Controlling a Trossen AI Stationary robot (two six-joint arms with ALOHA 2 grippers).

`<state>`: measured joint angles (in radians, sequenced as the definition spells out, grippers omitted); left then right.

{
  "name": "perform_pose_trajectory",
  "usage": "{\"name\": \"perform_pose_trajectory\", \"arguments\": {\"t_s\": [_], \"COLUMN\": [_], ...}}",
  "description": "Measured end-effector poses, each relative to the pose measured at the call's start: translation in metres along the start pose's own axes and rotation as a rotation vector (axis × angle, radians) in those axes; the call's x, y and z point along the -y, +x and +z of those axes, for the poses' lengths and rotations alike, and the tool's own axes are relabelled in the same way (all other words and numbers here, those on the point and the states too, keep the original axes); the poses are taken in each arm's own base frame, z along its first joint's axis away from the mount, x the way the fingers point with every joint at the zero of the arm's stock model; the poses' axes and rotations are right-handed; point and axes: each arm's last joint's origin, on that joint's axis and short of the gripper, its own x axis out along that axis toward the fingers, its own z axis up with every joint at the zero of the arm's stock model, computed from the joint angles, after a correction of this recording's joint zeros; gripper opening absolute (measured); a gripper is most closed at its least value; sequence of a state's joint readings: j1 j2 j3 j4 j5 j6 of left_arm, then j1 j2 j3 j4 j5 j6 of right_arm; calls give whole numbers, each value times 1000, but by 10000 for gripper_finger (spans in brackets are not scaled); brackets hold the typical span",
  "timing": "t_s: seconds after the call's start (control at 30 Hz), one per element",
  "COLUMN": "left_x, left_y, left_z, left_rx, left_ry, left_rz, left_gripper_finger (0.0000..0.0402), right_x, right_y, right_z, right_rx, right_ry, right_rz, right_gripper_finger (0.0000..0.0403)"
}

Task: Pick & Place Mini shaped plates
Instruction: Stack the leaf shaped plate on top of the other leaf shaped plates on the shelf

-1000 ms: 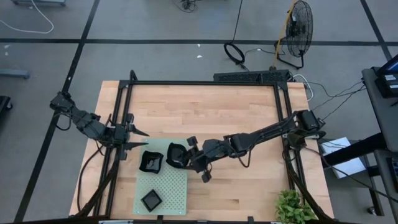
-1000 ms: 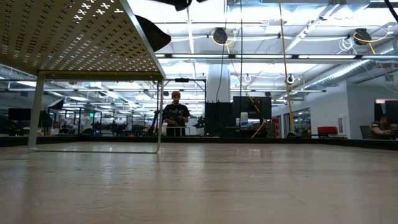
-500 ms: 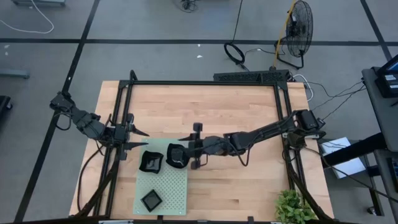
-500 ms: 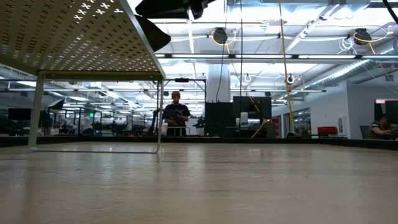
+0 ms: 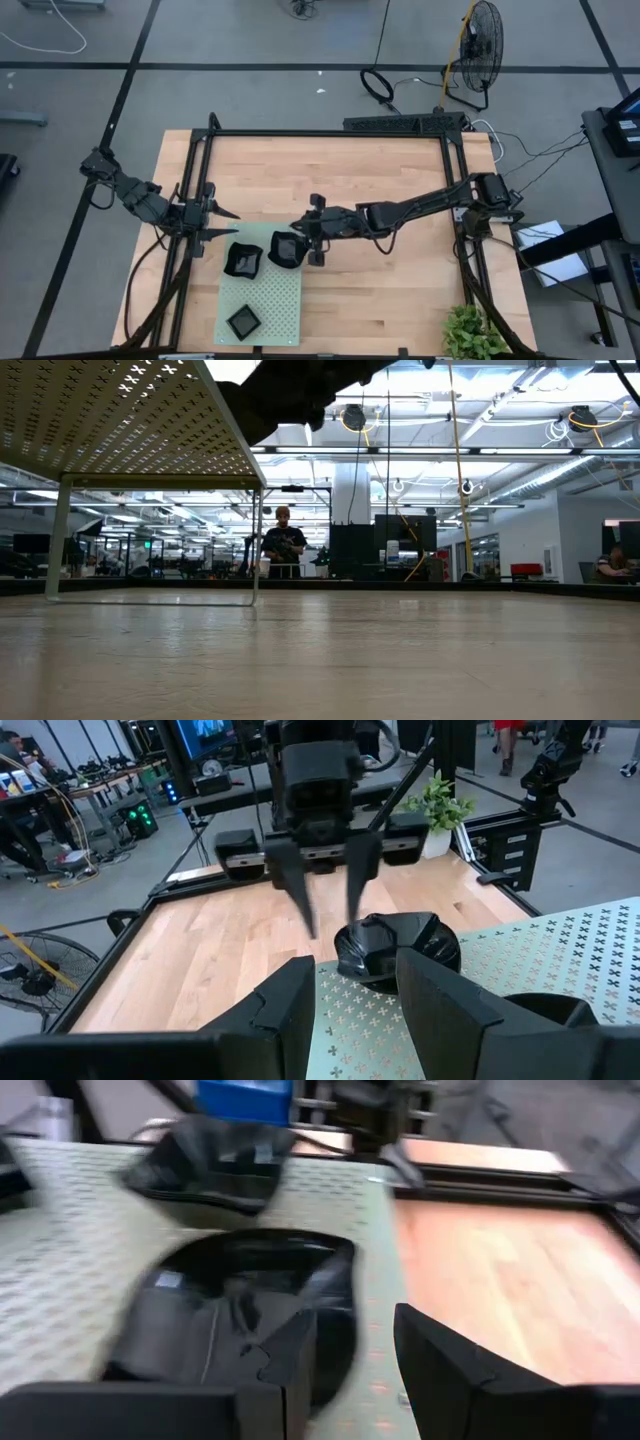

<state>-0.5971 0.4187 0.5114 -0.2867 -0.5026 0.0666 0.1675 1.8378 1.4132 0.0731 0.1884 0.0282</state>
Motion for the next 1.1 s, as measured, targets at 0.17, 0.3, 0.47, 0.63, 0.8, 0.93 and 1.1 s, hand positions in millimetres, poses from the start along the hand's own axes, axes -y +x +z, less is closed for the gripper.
{"name": "perform_pose_trajectory", "arguments": {"t_s": [0.17, 0.3, 0.47, 0.63, 0.8, 0.93, 1.1], "left_x": [0, 0, 0, 0, 0, 0, 0], "left_y": [0, 0, 0, 0, 0, 0, 0], "left_z": [0, 0, 0, 0, 0, 0, 0], "left_rx": [0, 0, 0, 0, 0, 0, 0], "left_ry": [0, 0, 0, 0, 0, 0, 0], "left_rz": [0, 0, 0, 0, 0, 0, 0], "left_gripper_finger": [147, 147, 147, 147, 147, 147, 147], "right_x": [-6, -9, -19, -38, -50, -52, -47], "right_y": [-1, -1, -4, -8, -12, -12, -11], "right_z": [0, 0, 1, 0, -3, -7, -11], "right_rx": [-1, -8, 2, 1, -21, -69, -110], "right_ry": [0, 14, 5, -29, -53, -7, 11], "right_rz": [149, 263, 372, 436, 464, 458, 312], "right_gripper_finger": [126, 125, 125, 125, 125, 125, 125]}}
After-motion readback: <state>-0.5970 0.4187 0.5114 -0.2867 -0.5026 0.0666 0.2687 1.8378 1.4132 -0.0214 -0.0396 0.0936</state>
